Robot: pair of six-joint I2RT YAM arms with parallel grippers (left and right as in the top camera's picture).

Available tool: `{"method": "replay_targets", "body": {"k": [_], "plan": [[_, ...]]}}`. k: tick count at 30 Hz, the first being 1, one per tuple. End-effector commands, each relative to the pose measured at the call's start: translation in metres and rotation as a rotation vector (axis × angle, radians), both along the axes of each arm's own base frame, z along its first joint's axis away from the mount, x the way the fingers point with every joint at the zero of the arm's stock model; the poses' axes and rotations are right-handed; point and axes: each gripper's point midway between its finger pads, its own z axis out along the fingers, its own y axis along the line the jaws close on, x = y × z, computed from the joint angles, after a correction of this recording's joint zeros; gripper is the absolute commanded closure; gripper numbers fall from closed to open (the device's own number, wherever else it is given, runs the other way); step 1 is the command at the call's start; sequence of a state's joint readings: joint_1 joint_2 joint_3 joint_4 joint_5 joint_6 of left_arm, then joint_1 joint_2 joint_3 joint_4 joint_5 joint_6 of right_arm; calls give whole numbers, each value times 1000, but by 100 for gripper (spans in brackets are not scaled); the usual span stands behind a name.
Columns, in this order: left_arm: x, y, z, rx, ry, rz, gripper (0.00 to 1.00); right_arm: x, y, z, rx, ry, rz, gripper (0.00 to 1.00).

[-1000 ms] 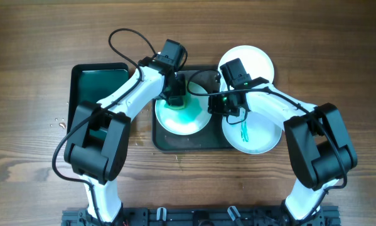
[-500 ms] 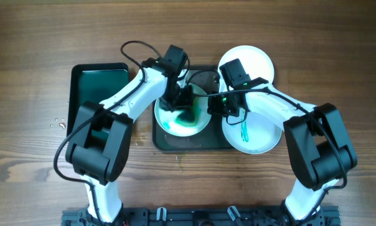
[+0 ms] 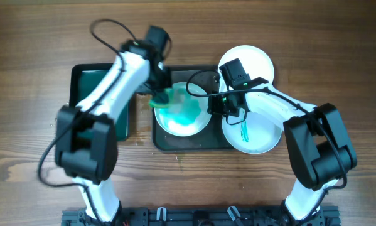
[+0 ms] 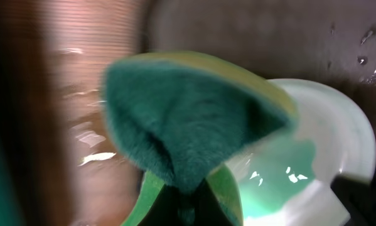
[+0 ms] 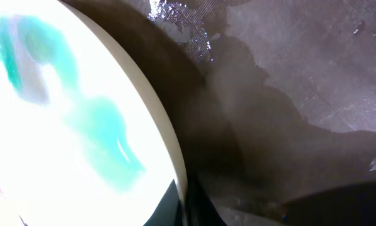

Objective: Clean dirty plates on tray and stack at the side

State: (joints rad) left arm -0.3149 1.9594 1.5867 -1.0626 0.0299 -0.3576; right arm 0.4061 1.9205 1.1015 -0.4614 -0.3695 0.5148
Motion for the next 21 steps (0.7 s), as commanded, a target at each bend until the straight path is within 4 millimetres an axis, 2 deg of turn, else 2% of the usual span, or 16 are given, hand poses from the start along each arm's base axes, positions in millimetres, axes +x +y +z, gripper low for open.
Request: {"method": "replay_targets", "body": {"k": [1, 5, 6, 10, 13, 17, 21], "plan": [[9, 37, 83, 18, -145, 97, 96, 0, -14, 2, -141, -62, 6, 96], [-3, 66, 111, 16, -169, 163, 96, 7, -20, 39, -258, -189, 2, 96], [-5, 72, 116, 15, -176, 178, 96, 10, -25, 54, -315, -242, -5, 96], [-6, 91, 124, 15, -192, 226, 96, 17, -38, 107, -516, -452, -30, 96], [-6, 93, 123, 17, -188, 232, 96, 18, -40, 137, -604, -578, -48, 96], [-6, 93, 123, 17, -189, 231, 96, 14, -49, 188, -793, -797, -120, 96], [-6, 93, 123, 17, -189, 231, 96, 7, -38, 234, -979, -998, -63, 96]]}}
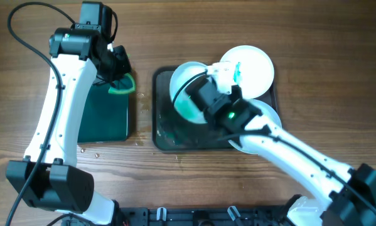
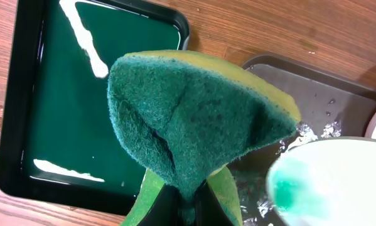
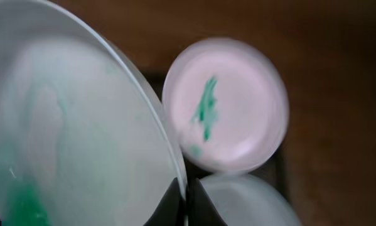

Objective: Clean dirty plates on tray and stack at the side

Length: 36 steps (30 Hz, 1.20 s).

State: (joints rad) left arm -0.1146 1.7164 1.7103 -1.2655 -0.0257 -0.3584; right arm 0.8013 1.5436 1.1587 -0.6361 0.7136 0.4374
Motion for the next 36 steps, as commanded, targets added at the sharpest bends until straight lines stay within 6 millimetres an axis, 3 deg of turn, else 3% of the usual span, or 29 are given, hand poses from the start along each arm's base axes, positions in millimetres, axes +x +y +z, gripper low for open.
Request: {"method": "replay_targets", "body": {"k": [1, 10, 23, 26, 29, 32, 36], "plan": [[2, 1, 5, -1, -17, 18, 96, 0, -10, 76, -296, -299, -44, 96], [2, 1, 5, -1, -17, 18, 96, -21, 15, 144, -565, -486, -60, 96], [2, 1, 5, -1, -17, 18, 96, -21, 24, 151, -531, -508, -46, 96], [2, 1, 6, -1, -18, 18, 96, -18, 33, 136, -478, -495, 11, 96], [2, 1, 6, -1, -18, 18, 96, -20, 53, 84, -314, -341, 191, 96], [2, 1, 6, -1, -18, 19, 96, -21, 48, 38, -16, -160, 125, 96], [4, -3, 6, -16, -25, 9, 96, -14, 51, 6, 273, 80, 145, 96]]}}
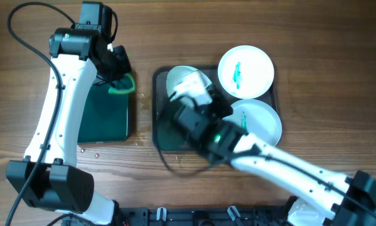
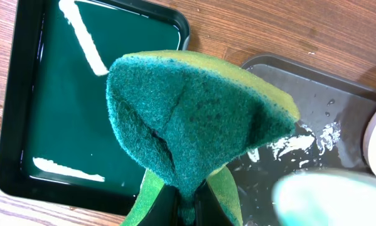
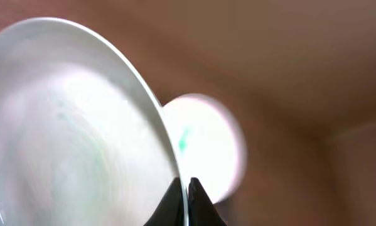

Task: Clean dirty plates on tray and stack at the side
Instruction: 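Lift the cleaned plate with right gripper and carry it right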

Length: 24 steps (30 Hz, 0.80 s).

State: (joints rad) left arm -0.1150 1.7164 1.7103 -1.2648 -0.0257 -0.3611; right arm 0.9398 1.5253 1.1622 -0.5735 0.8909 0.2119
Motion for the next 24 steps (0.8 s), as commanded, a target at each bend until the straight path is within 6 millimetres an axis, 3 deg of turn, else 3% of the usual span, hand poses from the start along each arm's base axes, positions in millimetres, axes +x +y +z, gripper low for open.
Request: {"method": "replay_targets", "body": {"k": [1, 5, 9, 10, 13, 18, 21, 24], "plan": [[4, -5, 7, -17, -29, 3, 96, 2, 23, -29, 553, 320, 11, 96], [4, -10, 7, -18, -33, -12, 96, 14, 6, -23, 788, 475, 43, 96], [4, -17, 6, -18, -31, -29, 96, 26, -44, -16, 961, 551, -25, 96], [4, -19, 6, -17, -30, -35, 96, 30, -71, -16, 989, 548, -90, 96], [3, -22, 5, -17, -27, -43, 96, 33, -121, -20, 998, 528, -206, 96], [3, -23, 4, -17, -27, -44, 96, 25, -218, -38, 978, 477, -500, 96], [3, -23, 4, -17, -27, -44, 96, 5, -288, -57, 976, 412, -787, 96], [3, -23, 4, -17, -27, -44, 96, -18, -331, -80, 977, 364, -999, 96]]}}
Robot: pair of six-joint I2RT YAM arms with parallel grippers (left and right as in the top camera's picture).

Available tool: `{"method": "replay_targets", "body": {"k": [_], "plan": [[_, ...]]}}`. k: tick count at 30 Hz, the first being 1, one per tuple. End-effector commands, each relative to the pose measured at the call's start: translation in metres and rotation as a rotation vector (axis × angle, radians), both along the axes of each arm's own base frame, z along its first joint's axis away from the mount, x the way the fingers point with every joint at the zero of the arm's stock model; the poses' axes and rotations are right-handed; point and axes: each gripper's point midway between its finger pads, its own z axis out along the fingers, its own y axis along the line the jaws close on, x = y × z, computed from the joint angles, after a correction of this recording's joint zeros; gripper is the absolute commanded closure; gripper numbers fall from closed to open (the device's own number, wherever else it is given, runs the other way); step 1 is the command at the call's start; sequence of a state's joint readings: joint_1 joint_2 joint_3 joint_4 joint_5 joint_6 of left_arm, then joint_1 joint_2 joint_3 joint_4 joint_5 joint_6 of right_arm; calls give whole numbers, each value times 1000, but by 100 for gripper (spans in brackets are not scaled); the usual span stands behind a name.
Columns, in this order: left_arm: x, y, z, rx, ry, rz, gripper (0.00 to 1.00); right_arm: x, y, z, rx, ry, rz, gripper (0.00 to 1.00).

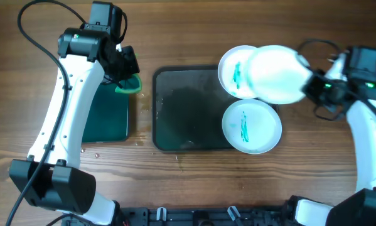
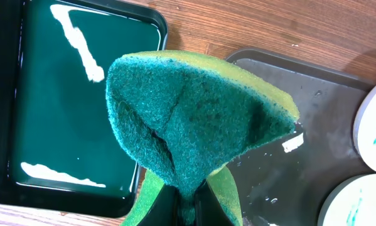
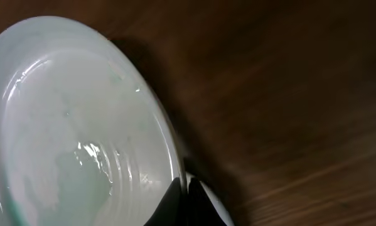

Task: Clean dirty plates on tray and stack at the side
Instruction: 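Lift the cleaned plate with right gripper and carry it right, then set the plate down on the table right of the tray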

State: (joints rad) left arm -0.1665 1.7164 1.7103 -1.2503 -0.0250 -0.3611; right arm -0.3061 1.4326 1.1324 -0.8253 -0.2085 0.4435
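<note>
My right gripper (image 1: 308,85) is shut on the rim of a wiped white plate (image 1: 275,73), held in the air over the tray's right edge; the same wet plate (image 3: 81,119) fills the right wrist view. Partly under it lies a white plate smeared green (image 1: 235,72). Another green-smeared plate (image 1: 251,126) sits on the dark tray (image 1: 188,107) at its right end. My left gripper (image 1: 126,80) is shut on a folded green sponge (image 2: 194,119), held above the gap between the green basin (image 2: 56,107) and the tray (image 2: 288,125).
The green basin (image 1: 106,116) holds dark green liquid at the left of the tray. Bare wooden tabletop (image 1: 338,37) lies to the right of the plates. The tray's middle is wet with droplets.
My right gripper has gone with the wiped plate from over the tray's left part to the far right, past the tray's right edge. The left gripper with the sponge shifted slightly right.
First my left gripper held the sponge on a green-smeared plate on the tray while the right gripper gripped its rim. Then the sponge was back over the basin and the plate was lifted. The plate, now nearly white, hangs at the right side.
</note>
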Motion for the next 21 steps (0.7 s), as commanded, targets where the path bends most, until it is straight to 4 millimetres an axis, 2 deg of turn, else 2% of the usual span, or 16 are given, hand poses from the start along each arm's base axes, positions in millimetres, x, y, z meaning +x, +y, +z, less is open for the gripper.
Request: {"method": "replay_targets", "body": {"k": [1, 3, 7, 11, 14, 15, 17, 19, 21], "plan": [[3, -3, 3, -15, -12, 8, 96, -36, -57, -32, -55, 92, -262, 96], [3, -3, 3, -15, -12, 8, 96, -51, -73, -50, -57, 112, -342, 96], [3, -3, 3, -15, -12, 8, 96, -67, -87, -80, -53, 108, -415, 96], [3, -3, 3, -15, -12, 8, 96, -75, -98, -98, -117, 103, -450, 96], [3, -3, 3, -15, -12, 8, 96, -72, -103, -105, -146, 76, -455, 95], [3, -3, 3, -15, -12, 8, 96, -70, -105, -104, -150, 68, -452, 92], [3, -3, 3, -15, -13, 8, 96, -59, -105, -101, -155, 23, -411, 79], [3, -3, 3, -15, -13, 8, 96, -47, -96, -95, -112, -22, -334, 67], [3, -3, 3, -15, -13, 8, 96, -41, -82, -90, -50, -38, -270, 63]]}}
